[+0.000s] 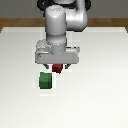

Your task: Place the red cube on top of the green cube.

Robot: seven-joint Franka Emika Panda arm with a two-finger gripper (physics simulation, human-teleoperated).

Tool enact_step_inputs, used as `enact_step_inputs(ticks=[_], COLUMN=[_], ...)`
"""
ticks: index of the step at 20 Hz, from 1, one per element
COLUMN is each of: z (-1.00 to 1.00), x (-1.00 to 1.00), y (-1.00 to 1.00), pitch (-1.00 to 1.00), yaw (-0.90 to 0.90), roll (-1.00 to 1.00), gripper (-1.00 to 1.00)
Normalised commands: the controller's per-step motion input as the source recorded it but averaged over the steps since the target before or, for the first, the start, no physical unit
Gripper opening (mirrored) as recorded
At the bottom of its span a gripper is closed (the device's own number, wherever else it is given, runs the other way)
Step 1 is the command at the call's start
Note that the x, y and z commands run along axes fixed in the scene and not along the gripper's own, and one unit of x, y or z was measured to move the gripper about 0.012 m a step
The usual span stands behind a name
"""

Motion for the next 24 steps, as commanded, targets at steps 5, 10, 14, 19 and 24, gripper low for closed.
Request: enact_step_inputs(ticks=[5, 10, 14, 19, 24], z=[0.00, 0.20, 0.50, 1.00, 0.20], x=[0.00, 0.00, 0.00, 0.00, 0.40], y=[0.00, 0.00, 0.00, 0.00, 0.00], pitch=[0.00, 0.00, 0.00, 0.00, 0.00], yaw=[0.00, 0.00, 0.00, 0.00, 0.00], roll=[0.00, 0.00, 0.00, 0.00, 0.00], gripper=[-1.00, -1.00, -1.00, -1.00, -1.00])
